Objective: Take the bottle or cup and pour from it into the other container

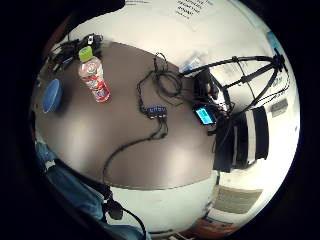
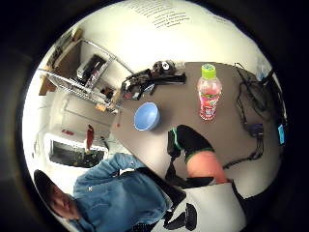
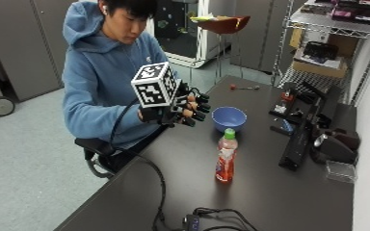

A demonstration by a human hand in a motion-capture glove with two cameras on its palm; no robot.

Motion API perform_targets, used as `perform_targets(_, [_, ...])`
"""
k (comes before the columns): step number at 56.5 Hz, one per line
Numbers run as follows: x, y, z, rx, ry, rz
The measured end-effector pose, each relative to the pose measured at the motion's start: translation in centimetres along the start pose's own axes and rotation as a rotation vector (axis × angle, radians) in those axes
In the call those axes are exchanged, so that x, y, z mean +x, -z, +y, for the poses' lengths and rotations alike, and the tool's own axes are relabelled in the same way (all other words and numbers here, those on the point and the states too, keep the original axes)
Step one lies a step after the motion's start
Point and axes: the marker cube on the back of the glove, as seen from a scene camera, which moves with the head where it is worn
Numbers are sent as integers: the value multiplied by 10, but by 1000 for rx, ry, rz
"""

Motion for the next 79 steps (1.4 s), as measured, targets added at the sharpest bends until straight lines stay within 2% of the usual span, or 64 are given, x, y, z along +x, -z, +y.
perform_targets(22, [68, -34, -5, 112, -64, -261])
perform_targets(37, [86, -69, -12, 158, -114, -469])
perform_targets(79, [39, -171, -71, 166, -94, -852])
